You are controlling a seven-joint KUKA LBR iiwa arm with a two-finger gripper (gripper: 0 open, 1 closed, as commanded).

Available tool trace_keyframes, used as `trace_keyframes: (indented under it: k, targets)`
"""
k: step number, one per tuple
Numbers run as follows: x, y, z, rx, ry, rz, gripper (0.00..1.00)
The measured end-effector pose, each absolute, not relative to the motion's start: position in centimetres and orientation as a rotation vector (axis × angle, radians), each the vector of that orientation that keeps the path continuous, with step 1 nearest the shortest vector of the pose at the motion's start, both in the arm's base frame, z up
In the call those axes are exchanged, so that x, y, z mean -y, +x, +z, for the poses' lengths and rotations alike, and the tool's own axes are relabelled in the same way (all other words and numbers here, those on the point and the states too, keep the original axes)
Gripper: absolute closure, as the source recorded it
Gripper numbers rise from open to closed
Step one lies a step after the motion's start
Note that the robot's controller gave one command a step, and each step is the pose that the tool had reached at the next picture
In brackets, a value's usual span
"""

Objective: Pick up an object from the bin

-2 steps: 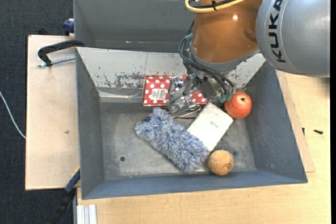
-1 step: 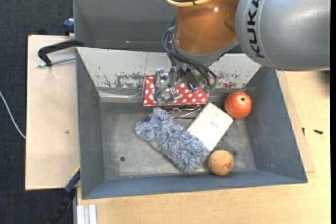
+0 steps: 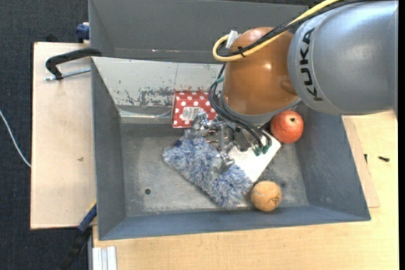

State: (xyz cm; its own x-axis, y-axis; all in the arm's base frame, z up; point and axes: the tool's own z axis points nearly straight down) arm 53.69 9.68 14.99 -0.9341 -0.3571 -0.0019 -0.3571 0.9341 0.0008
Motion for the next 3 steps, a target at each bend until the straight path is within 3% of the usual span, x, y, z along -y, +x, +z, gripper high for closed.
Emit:
trace_keyframes:
  k: [1, 2, 3]
  targets:
    - [-9.7, 53.7, 15.0, -3.087, -0.571, 0.002, 0.0]
    - [-9.9, 53.8, 7.8, -2.952, -1.042, 0.011, 1.0]
    - [-9.9, 53.8, 7.8, -2.952, -1.042, 0.011, 1.0]
